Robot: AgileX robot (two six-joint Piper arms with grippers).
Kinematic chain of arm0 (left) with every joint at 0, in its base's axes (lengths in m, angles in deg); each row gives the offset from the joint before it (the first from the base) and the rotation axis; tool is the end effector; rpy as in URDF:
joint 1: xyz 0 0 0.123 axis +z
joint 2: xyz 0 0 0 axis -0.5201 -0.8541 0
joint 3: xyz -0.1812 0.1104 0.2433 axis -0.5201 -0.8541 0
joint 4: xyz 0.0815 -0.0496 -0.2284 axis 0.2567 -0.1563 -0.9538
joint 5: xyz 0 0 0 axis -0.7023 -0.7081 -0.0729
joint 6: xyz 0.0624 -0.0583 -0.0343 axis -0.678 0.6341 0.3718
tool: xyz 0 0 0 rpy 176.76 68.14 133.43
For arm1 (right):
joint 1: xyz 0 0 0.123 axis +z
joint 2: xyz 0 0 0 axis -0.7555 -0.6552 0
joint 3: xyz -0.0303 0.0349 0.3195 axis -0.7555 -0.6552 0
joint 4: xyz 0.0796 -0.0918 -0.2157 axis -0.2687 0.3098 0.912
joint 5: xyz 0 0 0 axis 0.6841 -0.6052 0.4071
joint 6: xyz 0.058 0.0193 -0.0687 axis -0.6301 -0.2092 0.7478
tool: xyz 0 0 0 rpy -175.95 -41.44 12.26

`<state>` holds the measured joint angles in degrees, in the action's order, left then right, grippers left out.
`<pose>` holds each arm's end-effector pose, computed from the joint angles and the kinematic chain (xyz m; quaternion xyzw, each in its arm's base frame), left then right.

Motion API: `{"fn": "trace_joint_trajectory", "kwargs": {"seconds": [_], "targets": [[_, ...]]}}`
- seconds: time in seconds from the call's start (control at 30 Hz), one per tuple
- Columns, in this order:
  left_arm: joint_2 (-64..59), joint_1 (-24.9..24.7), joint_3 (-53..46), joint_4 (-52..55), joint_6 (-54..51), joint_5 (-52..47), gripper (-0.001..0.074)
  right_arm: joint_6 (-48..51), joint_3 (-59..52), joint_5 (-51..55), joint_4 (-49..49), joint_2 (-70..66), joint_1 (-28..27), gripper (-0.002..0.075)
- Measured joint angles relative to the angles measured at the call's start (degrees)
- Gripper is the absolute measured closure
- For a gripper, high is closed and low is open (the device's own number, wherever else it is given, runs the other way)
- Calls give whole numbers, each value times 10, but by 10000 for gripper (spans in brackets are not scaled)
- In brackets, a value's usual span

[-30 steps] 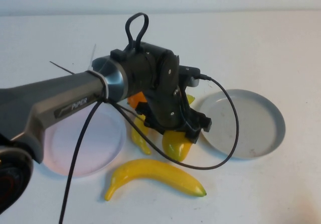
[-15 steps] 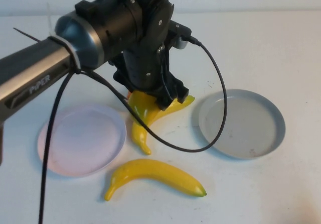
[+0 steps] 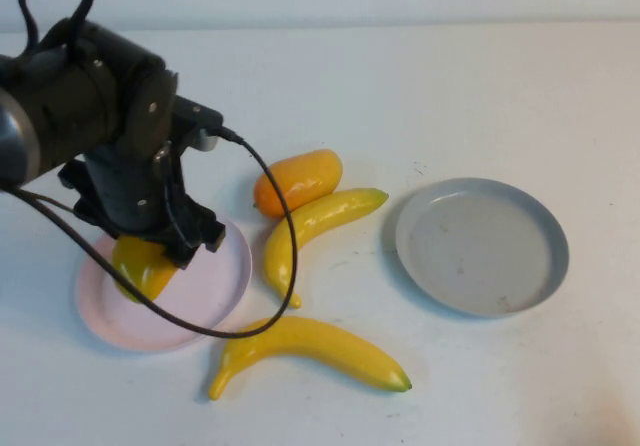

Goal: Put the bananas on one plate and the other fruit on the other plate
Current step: Put one type of fruit in the left plate

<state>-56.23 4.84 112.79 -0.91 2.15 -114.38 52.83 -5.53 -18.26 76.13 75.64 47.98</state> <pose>0.3173 -0.1372 0.3000 0.2224 0.9646 0.0769 0.1191 0.0118 0.0036 0.1738 -0.0319 0.7949 -0.0099 0.6058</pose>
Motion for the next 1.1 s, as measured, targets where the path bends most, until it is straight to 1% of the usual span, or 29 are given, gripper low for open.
{"fn": "trace_joint_trajectory", "kwargs": {"seconds": [0.13,0.3,0.6,0.8,0.83,1.0,1.1], "targets": [[0,40,-34,1,2,69,217,0,0,0,0,0,0,743],[0,59,-37,5,4,97,217,0,0,0,0,0,0,743],[-54,60,-37,11,-5,94,217,0,0,0,0,0,0,743],[-66,60,-37,13,-21,94,214,0,0,0,0,0,0,743],[-66,60,-37,15,-21,94,202,0,0,0,0,0,0,743],[-63,60,-37,16,-20,91,89,0,0,0,0,0,0,743],[-56,60,-27,16,-20,80,71,0,0,0,0,0,0,743]]}}
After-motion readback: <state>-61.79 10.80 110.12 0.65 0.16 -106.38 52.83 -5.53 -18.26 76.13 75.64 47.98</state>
